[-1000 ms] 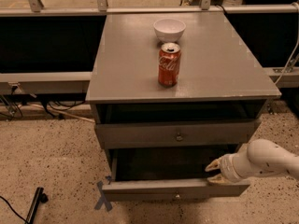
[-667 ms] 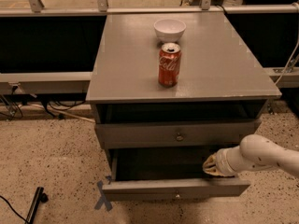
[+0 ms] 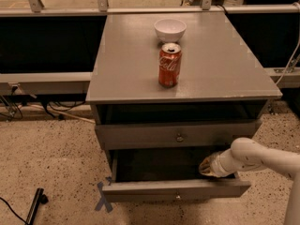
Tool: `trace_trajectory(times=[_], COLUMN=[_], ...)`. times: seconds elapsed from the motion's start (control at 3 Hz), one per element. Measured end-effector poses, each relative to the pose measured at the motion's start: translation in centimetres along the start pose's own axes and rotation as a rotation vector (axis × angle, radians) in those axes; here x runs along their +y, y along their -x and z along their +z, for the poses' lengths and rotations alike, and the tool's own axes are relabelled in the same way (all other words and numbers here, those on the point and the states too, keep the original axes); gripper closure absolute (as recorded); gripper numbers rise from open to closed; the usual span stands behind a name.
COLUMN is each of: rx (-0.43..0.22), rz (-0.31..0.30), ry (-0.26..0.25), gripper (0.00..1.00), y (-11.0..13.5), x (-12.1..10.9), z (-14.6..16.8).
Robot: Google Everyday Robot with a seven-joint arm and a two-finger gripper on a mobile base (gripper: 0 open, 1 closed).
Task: Open middle drawer
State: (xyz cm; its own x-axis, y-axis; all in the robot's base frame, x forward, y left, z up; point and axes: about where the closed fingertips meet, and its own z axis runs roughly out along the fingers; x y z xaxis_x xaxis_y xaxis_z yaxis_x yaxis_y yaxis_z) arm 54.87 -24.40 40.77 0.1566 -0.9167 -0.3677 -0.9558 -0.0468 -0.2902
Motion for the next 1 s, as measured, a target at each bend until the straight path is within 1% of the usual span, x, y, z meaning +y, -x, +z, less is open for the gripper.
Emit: trace_trajectory(times=[0.33, 0.67, 1.0], rx=[-0.028, -0.058, -0.081], rz=[0.026, 0.058, 0.088], ry=[0.041, 0.084, 0.085], gripper=[1.00, 1.00, 1.00], y=[-0.6, -1.1, -1.4], x=[1.2, 4.0, 6.6], z=[1.8, 1.5, -1.4])
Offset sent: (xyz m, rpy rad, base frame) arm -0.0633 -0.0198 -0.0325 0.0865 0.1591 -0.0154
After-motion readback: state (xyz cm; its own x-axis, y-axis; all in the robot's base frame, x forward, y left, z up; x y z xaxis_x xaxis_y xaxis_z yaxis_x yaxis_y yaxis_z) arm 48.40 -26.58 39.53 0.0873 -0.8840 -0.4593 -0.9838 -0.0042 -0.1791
